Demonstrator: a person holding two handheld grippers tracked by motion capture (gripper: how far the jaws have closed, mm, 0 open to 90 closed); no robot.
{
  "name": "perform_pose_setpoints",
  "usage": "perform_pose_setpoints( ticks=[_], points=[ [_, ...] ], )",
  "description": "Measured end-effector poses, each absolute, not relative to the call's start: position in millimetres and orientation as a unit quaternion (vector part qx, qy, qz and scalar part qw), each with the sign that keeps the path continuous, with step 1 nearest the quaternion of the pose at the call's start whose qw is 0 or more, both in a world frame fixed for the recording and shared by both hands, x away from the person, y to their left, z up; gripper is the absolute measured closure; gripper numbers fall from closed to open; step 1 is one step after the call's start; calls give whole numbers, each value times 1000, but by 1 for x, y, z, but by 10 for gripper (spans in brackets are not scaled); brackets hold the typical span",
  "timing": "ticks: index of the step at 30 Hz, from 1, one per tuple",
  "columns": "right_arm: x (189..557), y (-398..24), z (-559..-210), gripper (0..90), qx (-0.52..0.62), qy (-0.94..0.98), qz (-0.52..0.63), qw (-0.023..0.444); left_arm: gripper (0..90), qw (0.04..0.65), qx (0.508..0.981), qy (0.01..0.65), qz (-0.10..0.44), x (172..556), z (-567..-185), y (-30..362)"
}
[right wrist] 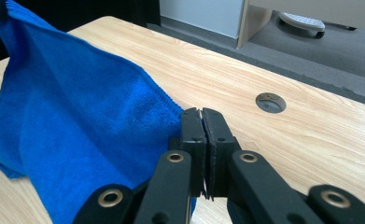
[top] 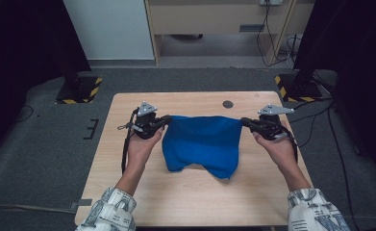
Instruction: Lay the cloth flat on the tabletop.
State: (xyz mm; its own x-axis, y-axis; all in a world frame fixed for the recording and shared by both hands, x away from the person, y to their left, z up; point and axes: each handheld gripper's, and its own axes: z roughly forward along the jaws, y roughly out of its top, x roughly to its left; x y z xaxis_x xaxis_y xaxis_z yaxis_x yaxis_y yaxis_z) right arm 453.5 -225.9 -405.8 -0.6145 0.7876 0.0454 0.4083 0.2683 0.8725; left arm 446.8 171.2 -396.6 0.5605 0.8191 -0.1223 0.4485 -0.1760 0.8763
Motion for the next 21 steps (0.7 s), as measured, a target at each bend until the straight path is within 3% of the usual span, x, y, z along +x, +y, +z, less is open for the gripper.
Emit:
perform_pose_setpoints(
  ticks=[12, 21],
  points=[
    [459, -225, -400, 884, 391, 770, 458, 211, 867, 474, 737, 438, 200, 456, -399, 171],
    [497, -219, -415, 884, 414, 773, 433, 206, 867, 443, 742, 459, 207, 494, -416, 167]
  ],
)
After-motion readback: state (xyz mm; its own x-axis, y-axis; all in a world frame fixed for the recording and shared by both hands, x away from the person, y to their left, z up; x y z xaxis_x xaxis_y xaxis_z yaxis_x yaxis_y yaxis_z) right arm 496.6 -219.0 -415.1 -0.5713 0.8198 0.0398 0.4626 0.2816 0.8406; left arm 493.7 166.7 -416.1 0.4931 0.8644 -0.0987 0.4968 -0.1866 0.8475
